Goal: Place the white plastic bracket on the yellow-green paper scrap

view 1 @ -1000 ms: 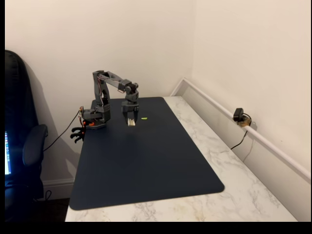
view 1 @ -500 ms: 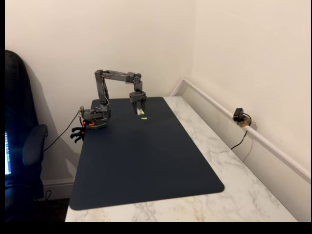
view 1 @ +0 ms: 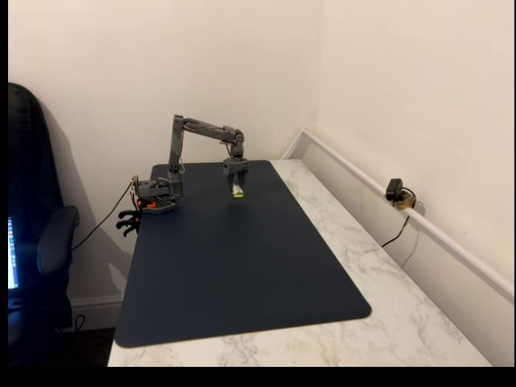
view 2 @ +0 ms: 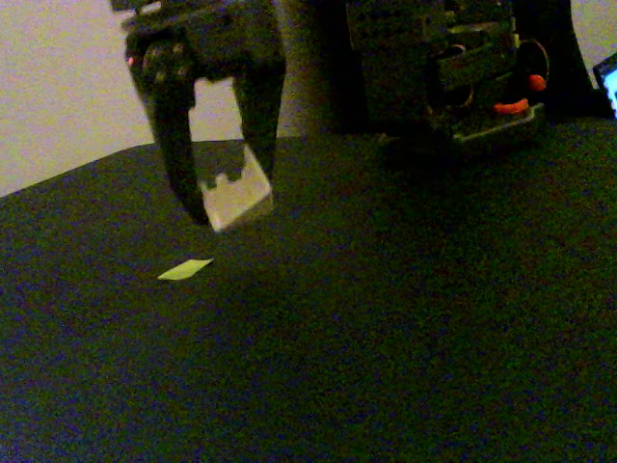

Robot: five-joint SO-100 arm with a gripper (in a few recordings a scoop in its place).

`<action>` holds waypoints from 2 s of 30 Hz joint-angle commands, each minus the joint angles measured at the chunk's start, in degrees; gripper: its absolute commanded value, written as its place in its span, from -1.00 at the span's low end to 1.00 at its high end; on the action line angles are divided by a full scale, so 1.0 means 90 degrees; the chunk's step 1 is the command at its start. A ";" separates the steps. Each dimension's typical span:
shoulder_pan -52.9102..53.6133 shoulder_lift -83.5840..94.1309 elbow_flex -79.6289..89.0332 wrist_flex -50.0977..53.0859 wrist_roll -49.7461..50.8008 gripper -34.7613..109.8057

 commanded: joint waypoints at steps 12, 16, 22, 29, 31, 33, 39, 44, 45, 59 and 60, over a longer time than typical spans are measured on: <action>0.0752 -0.0615 -0.1201 0.0049 -0.0381 -0.52; 0.0889 -0.0791 -0.1230 -0.0068 -0.0381 -0.52; 0.1035 -0.1045 -0.1494 -0.0059 -0.0439 -0.51; 0.0898 -0.1631 -0.2178 0.0645 -0.0420 -0.10; 0.0869 -0.1611 -0.2285 0.0820 -0.0352 0.03; 0.0840 -0.1504 -0.2363 0.1016 -0.0293 0.14; 0.0664 -0.0703 -0.2383 0.1553 -0.0146 0.15; 0.0264 0.0527 -0.1885 0.1826 0.0176 -0.16; 0.0146 0.0820 -0.1738 0.1826 0.0264 -0.29; -0.0889 0.4209 0.0625 0.1045 0.0068 -0.52; -0.0928 0.4502 0.0918 0.0889 -0.0010 -0.52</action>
